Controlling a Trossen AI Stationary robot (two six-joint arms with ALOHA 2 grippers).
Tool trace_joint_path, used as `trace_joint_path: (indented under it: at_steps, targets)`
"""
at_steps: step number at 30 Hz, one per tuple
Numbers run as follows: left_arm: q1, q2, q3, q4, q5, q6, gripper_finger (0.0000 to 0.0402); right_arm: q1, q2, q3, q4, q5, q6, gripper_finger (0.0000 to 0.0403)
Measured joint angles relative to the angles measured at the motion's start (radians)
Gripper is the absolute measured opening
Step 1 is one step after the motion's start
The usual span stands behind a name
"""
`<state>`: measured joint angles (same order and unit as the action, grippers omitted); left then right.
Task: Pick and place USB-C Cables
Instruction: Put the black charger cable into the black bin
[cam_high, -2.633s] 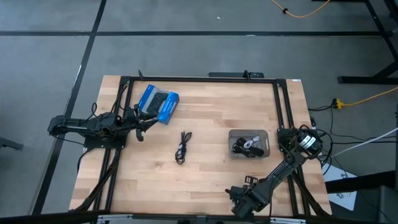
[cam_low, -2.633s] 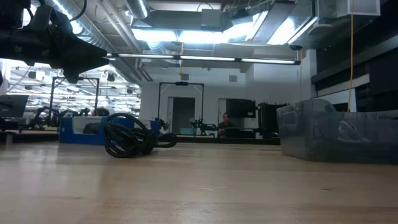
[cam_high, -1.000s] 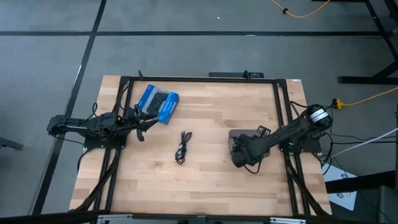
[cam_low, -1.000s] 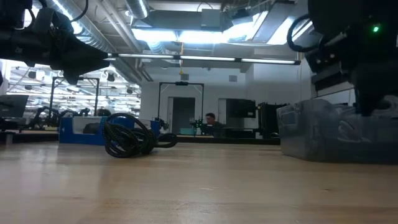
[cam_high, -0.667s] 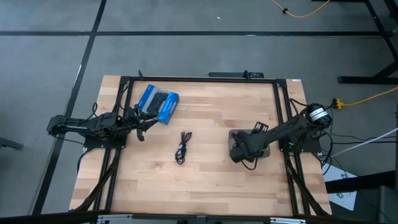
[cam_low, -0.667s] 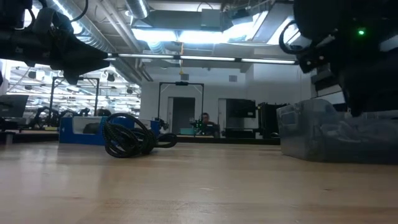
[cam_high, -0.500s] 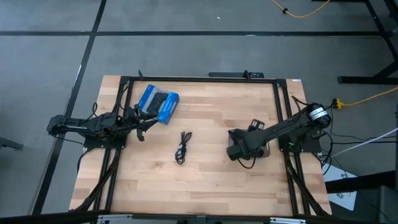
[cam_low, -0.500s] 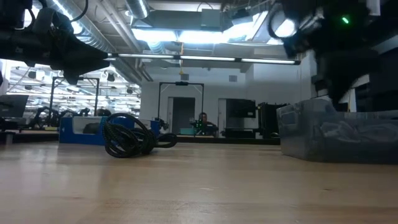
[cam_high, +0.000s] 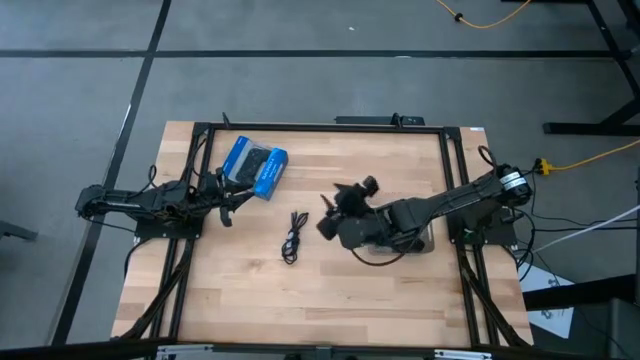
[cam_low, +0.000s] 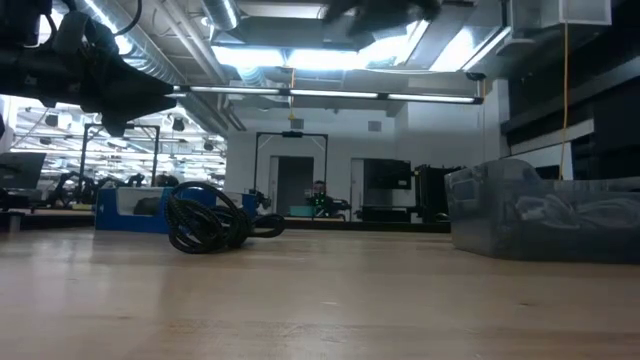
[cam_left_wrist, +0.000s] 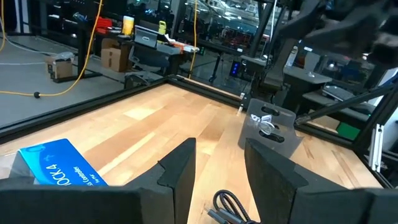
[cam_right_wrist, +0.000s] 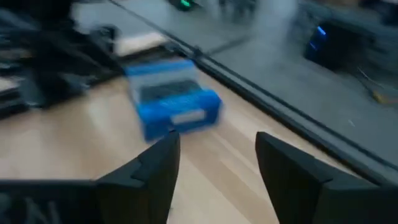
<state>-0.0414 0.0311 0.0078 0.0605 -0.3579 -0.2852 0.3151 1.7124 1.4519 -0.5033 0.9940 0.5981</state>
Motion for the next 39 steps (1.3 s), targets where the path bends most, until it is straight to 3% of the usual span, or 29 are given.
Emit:
trace_joint_path:
  at_steps: [3, 11, 15, 20, 23, 25, 29, 32, 39]
  targets:
    - [0.000, 0.000, 0.000, 0.000, 0.000, 0.000, 0.0131, -0.022, 0.014, -0.012, 0.213, -0.128, -0.189, 0.0213]
    - [0.000, 0.000, 0.000, 0.000, 0.002, 0.000, 0.0131, -0.104, 0.147, -0.012, 0.637, -0.527, -0.267, 0.0213]
    - [0.000, 0.000, 0.000, 0.000, 0.005, 0.000, 0.0131, -0.146, 0.234, -0.012, 0.742, -0.711, -0.268, 0.0213]
    - [0.000, 0.000, 0.000, 0.000, 0.006, 0.005, 0.0131, -0.196, 0.350, 0.026, 0.748, -0.943, -0.258, 0.0213]
    - [0.000, 0.000, 0.000, 0.000, 0.006, 0.006, 0.0131, -0.216, 0.423, 0.113, 0.673, -1.098, -0.209, 0.0213]
    - [0.000, 0.001, 0.000, 0.000, 0.008, 0.006, 0.0131, -0.224, 0.471, 0.200, 0.519, -1.143, -0.203, 0.0213]
    - [0.000, 0.002, 0.000, 0.000, 0.009, 0.005, 0.0131, -0.228, 0.541, 0.381, 0.121, -1.113, -0.288, 0.0213]
    - [0.000, 0.002, 0.000, 0.000, 0.009, 0.006, 0.0131, -0.228, 0.562, 0.473, -0.084, -1.080, -0.417, 0.0213]
    - [0.000, 0.002, 0.000, 0.000, 0.009, 0.006, 0.0131, -0.220, 0.564, 0.539, -0.151, -1.119, -0.806, 0.0213]
